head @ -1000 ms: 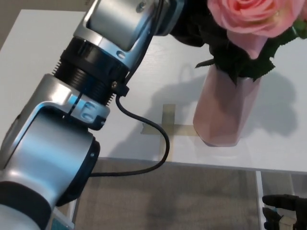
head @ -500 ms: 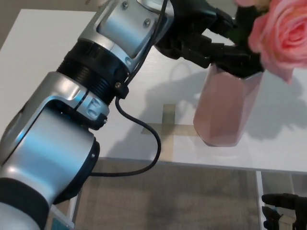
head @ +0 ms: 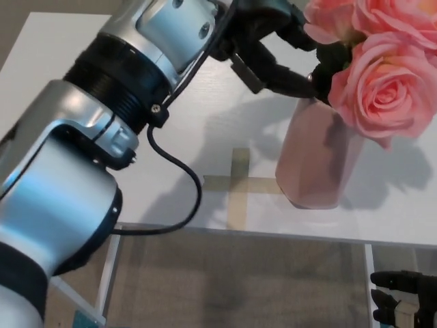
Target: Use the left hand to pick up the rose and then lift and insert it into the pink vase.
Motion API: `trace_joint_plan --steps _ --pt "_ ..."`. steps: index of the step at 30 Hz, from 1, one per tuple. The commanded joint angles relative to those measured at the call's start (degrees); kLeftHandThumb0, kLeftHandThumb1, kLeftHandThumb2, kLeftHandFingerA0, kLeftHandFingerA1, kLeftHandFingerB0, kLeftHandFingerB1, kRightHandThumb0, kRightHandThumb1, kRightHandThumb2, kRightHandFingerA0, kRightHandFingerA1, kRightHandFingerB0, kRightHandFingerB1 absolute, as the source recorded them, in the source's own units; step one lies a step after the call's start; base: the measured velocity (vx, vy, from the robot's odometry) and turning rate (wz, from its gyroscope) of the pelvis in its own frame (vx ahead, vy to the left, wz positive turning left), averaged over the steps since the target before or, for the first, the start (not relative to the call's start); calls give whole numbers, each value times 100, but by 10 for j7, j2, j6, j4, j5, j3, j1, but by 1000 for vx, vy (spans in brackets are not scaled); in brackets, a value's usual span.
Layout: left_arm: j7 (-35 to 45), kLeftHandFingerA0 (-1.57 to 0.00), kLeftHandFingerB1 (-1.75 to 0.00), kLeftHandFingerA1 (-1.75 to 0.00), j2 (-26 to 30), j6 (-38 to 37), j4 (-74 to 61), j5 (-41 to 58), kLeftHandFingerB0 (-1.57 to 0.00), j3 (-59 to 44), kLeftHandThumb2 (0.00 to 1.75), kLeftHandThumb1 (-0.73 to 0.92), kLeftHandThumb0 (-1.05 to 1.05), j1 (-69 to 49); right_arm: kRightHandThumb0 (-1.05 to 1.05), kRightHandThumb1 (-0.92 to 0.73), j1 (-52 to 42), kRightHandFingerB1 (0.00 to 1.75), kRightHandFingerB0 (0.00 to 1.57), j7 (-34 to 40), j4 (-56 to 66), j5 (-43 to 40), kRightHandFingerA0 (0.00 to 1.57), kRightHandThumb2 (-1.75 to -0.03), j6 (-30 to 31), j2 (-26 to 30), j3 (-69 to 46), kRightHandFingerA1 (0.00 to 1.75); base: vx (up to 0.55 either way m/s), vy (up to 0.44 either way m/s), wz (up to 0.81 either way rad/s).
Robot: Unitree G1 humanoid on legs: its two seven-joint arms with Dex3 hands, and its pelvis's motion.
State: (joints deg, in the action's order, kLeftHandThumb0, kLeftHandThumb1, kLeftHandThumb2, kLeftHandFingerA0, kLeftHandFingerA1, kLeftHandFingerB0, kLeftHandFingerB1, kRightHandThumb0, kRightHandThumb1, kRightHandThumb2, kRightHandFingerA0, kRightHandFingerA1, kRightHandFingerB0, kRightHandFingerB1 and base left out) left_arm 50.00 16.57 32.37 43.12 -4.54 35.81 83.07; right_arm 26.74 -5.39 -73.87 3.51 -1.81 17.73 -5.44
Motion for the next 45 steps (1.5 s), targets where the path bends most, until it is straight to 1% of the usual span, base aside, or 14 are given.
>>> trace_joint_plan --steps 1,13,14,16,17,28,29,30,31,34,35,39,40,45 --pt "53 0 -4 -7 26 -38 -1 -56 0 19 83 36 -70 18 -35 -66 -6 43 55 1 -3 1 62 -58 7 -3 -1 48 0 0 0" --pt "85 -2 -2 -14 82 -64 12 -75 0 -19 72 34 -86 -6 -37 -66 -19 44 56 2 -5 -2 62 -59 6 -5 -4 48 0 0 0" --pt "86 0 -9 -21 93 -58 2 -71 0 -27 63 43 -91 -15 -35 -51 -21 57 45 3 -5 -1 57 -91 5 -7 -3 64 0 0 0" --pt "86 -4 -2 -16 109 -53 -19 -65 0 -44 72 33 -82 -31 -35 -51 -23 57 45 4 -4 0 56 -91 4 -8 -2 64 0 0 0" --pt "85 -3 -3 -16 112 -51 -23 -63 0 -52 71 33 -80 -34 -36 -66 -22 44 55 6 -4 0 61 -59 3 -8 -3 47 0 0 0" --pt "56 0 -9 -13 174 -85 -190 -34 0 -184 69 31 -72 -177 -35 -66 -36 43 54 12 -3 1 61 -59 -4 -7 -3 47 0 0 0" --pt "24 0 -33 -38 185 -107 -272 -17 -9 -239 79 36 -56 -266 -35 -66 -39 43 54 16 -4 -1 62 -59 -6 -7 -6 48 0 0 0" --pt "-16 0 -33 -38 199 -135 -373 5 -9 -307 79 36 -56 -377 -35 -66 -43 43 54 20 -5 -3 62 -59 -8 -7 -9 48 0 0 0" --pt "-33 -8 -49 -50 192 -182 -459 30 -7 -389 82 18 -29 -500 -35 -66 -46 43 54 26 -6 -7 62 -59 -8 -6 -14 48 0 0 0" --pt "-36 -8 -49 -50 183 -197 -498 35 -7 -425 82 18 -29 -551 -35 -66 -47 43 54 28 -7 -8 62 -59 -7 -6 -15 48 0 0 0" --pt "-20 -40 -32 -36 165 -206 -539 58 -37 -477 55 47 -50 -614 -34 -66 -53 43 54 34 -8 -11 63 -58 -9 -9 -19 48 0 0 0" --pt "21 -43 -33 -38 123 -199 -643 118 -40 -594 55 48 -46 -756 -35 -66 -71 43 53 48 -11 -19 62 -59 -13 -15 -29 48 0 0 0" --pt "55 -45 -45 -53 93 -177 -691 160 -34 -655 75 39 -48 -839 -34 -66 -83 44 54 59 -14 -25 66 -59 -17 -19 -36 50 0 0 0" --pt "70 -45 -45 -54 71 -190 -706 190 -33 -685 75 38 -45 -907 -33 -66 -90 44 54 62 -14 -27 66 -59 -21 -18 -42 50 0 0 0"
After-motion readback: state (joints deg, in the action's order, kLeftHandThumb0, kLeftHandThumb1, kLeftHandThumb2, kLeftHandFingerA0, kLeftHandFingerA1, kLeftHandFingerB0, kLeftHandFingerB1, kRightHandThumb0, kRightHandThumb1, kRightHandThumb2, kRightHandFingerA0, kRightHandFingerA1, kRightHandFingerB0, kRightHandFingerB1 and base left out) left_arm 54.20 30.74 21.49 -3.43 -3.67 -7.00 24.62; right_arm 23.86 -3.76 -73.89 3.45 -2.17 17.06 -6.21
